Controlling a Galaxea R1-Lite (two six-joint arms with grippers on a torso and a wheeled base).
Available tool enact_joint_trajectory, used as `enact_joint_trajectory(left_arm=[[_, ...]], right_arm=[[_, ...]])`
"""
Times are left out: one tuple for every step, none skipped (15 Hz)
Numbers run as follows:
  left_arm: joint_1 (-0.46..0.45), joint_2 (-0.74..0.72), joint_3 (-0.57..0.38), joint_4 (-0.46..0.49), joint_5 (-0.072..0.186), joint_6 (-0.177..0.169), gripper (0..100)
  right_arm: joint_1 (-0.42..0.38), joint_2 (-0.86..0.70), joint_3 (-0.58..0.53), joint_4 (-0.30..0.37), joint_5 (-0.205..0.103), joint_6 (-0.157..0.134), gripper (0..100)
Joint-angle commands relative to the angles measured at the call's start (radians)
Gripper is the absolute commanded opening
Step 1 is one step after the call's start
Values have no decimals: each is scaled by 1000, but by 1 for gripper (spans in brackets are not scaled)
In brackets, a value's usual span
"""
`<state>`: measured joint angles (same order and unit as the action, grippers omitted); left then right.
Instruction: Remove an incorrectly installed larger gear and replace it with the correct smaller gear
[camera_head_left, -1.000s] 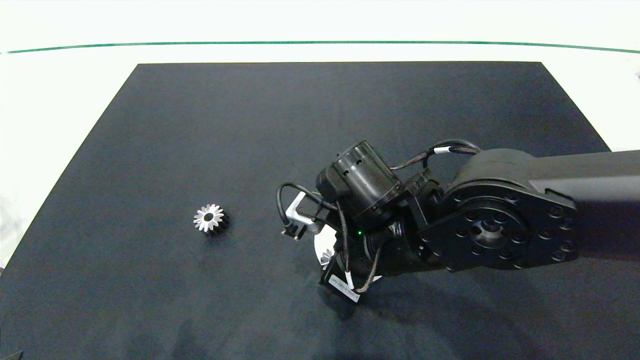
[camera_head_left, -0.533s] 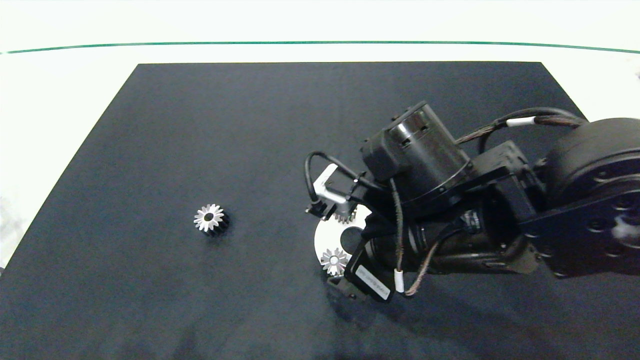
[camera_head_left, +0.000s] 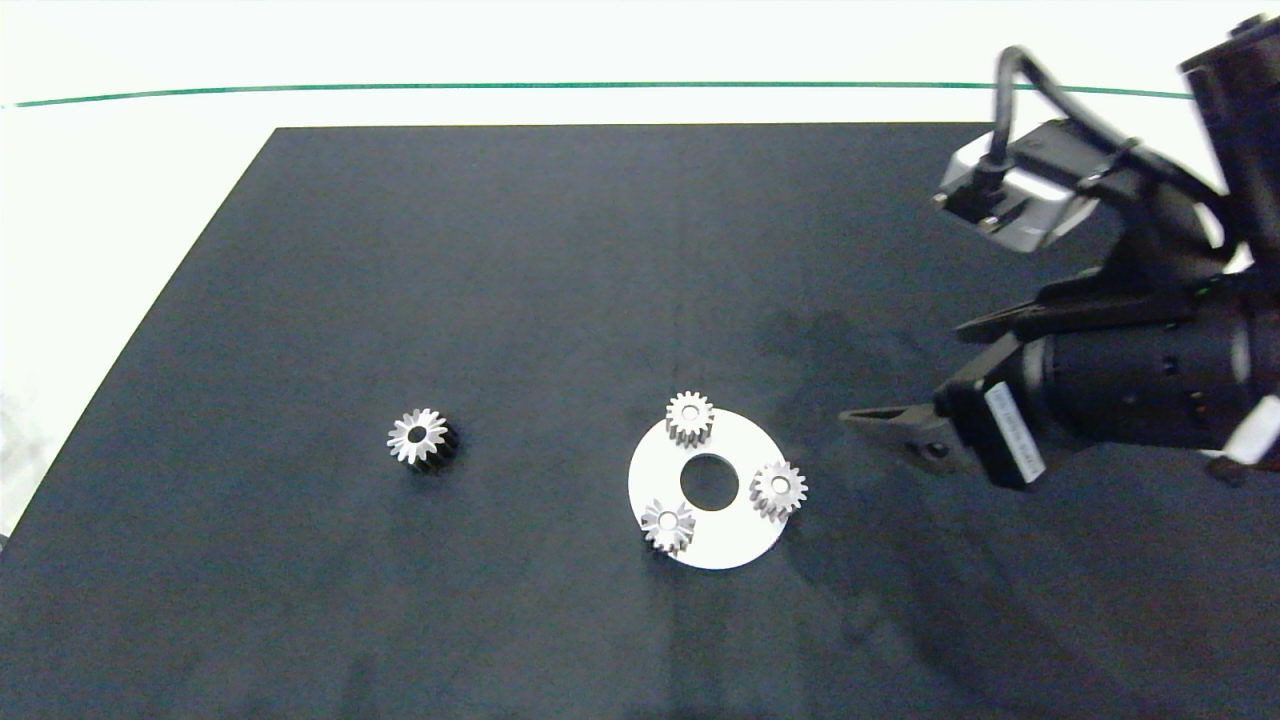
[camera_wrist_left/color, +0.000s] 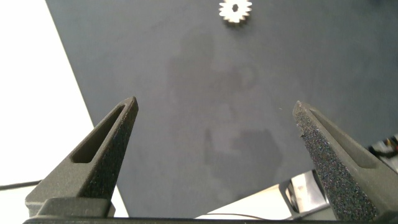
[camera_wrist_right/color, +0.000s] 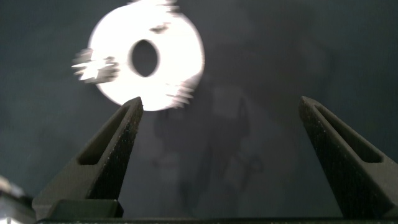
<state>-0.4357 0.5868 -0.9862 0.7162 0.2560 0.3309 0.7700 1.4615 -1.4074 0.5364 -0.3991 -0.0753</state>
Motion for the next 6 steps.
enact_joint_trajectory(left_arm=[[97,-50,6,2,2,-1,100],[135,-67,14,2,2,-9,100],[170,-84,18,2,2,-10,100],[210,-110,26,2,2,-18,100],[239,-127,27,2,2,-18,100],[307,-165,32,3,2,-18,100]], right_arm=[[-152,-197,42,28,-44,71,100],[-218,-257,56,28,-49,77,100],[-294,-311,73,28,-66,77,100],[-365,-377,97,27,-99,75,100],[-403,-426,116,27,-130,72,100],[-452,-524,156,28,-190,68,100]])
